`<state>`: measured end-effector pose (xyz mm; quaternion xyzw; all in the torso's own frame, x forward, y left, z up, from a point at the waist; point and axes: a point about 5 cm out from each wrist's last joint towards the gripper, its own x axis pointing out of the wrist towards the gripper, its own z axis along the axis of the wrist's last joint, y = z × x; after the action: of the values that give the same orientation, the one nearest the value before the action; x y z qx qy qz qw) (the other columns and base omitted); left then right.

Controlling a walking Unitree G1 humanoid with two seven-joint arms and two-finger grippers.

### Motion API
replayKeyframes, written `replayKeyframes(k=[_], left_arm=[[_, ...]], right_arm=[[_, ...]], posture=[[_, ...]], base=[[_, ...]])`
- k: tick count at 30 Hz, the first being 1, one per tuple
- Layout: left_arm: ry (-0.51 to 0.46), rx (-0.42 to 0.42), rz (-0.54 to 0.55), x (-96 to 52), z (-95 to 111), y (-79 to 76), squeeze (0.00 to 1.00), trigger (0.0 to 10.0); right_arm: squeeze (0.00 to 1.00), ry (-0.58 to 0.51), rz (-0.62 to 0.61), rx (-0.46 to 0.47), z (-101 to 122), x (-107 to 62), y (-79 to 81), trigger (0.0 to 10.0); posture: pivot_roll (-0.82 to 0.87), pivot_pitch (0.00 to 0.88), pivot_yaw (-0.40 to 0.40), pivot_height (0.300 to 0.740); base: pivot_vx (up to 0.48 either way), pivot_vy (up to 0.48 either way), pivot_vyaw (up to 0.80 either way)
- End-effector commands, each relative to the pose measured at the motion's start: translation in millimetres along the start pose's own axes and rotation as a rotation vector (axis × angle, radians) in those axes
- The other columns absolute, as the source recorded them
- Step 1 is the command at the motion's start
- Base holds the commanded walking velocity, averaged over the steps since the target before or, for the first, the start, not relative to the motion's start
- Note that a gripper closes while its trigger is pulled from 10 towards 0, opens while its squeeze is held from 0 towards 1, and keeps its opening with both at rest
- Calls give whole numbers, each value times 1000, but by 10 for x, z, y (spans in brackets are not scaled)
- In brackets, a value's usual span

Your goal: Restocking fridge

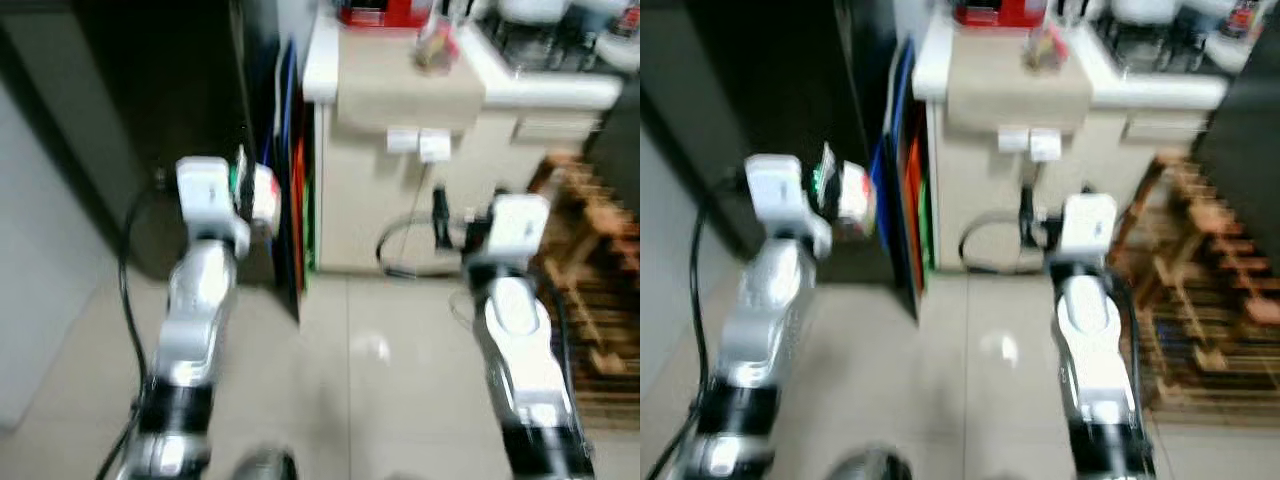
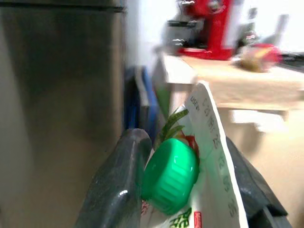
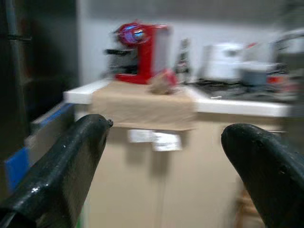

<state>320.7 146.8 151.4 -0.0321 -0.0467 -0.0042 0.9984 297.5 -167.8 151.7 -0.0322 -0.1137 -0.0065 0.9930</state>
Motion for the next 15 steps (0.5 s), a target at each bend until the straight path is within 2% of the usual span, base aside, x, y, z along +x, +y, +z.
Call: replayKeyframes(k=[1, 9, 15], left_arm=[[-30, 6, -23, 30, 78, -19, 0, 10000], [-33, 17, -33, 22, 39, -17, 0, 10000], [-18, 15, -3, 25, -26, 40, 0, 10000]], right_arm=[[0, -9, 3, 12, 32, 14, 7, 10000], [0, -5, 14, 8, 32, 40, 26, 10000], [0, 2, 18, 5, 14, 32, 28, 10000]], posture=[[-138, 0, 21, 740], [-136, 0, 17, 740], [-138, 0, 16, 740]], base=[[0, 0, 0], [0, -466, 0], [0, -451, 0]])
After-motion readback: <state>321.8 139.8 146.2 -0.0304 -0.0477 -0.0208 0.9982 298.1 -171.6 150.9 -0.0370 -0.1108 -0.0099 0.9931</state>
